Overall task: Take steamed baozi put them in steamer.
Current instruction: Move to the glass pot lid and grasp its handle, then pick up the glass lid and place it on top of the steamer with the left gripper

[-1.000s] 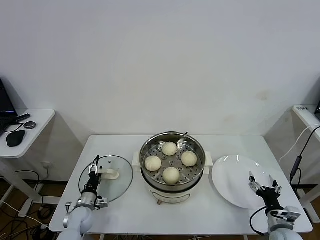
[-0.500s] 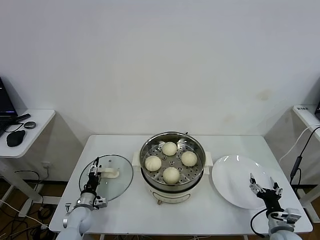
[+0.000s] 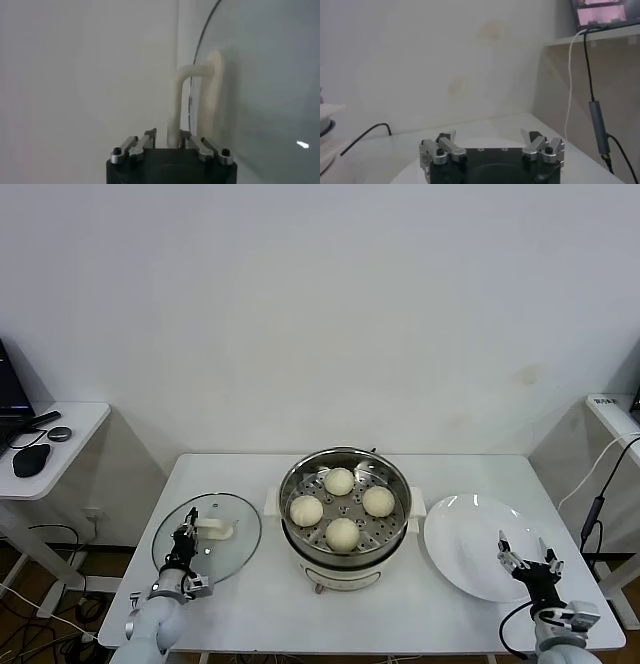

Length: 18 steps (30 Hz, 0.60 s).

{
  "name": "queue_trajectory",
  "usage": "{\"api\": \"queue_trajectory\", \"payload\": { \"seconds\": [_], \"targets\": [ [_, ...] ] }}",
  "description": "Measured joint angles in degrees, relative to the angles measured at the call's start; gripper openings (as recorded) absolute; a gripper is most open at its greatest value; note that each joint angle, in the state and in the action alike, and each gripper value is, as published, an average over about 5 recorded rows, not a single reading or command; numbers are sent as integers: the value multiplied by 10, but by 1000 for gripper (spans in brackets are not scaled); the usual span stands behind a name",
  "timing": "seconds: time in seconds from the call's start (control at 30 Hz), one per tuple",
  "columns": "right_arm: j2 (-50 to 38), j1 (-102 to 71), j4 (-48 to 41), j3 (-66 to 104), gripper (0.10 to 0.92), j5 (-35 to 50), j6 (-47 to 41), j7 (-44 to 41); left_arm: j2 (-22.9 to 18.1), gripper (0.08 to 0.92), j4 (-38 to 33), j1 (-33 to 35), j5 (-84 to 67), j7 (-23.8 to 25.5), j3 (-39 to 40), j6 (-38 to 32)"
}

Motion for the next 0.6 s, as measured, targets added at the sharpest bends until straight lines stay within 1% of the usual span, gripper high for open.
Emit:
{"api": "queue_trajectory", "payload": {
  "seconds": [0.07,0.23,0.47,0.6],
  "targets": [
    [0,0,0,0,823,0,0,0,-4,177,-6,3,-4,5,-4,5],
    [-1,1,-1,-1,823,2,1,0,-20,176,-49,23,-20,32,-16,42],
    [0,-2,2,-2,823,3,0,0,-39,176,-137,60,-13,53,-18,137],
    [-1,-7,6,-1,823,3,-2,0,-50,176,-192,72,14,75,-21,203]
  ]
}}
